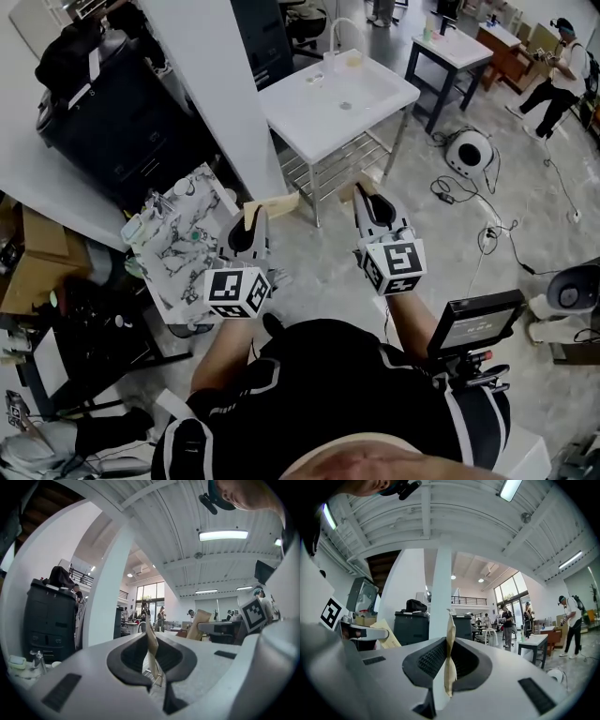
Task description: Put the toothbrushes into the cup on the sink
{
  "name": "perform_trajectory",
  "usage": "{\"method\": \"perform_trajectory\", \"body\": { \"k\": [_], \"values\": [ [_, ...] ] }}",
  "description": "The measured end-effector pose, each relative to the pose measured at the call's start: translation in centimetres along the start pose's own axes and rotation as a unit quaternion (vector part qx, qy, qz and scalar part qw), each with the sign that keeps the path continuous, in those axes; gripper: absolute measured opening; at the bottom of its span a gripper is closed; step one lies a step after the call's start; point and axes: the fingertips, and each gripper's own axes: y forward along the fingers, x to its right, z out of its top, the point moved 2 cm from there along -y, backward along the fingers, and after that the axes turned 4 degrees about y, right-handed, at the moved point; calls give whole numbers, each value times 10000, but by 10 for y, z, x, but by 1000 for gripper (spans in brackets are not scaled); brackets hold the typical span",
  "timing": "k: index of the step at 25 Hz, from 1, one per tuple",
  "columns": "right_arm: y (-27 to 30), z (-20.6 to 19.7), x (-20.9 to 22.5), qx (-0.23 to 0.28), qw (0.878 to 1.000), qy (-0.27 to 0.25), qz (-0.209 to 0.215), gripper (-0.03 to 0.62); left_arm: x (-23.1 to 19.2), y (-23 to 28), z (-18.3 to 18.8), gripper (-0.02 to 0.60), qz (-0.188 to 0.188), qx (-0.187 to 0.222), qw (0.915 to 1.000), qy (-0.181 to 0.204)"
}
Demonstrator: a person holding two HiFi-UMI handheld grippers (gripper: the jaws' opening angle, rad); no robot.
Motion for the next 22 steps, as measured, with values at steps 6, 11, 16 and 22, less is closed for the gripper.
{"method": "perform_trajectory", "body": {
  "k": [6,11,16,22],
  "values": [
    [38,-2,-33,-34,9998,57,166,43,-46,-4,2,35,155,5,9999,-25],
    [69,-8,-65,-150,9993,95,338,43,-92,-12,0,35,380,14,9992,-73],
    [98,-11,-95,-120,9987,39,499,43,-133,-24,-2,35,612,33,9981,-108],
    [122,-11,-128,-155,9978,-35,638,43,-178,-36,0,35,840,83,9963,-181]
  ]
}}
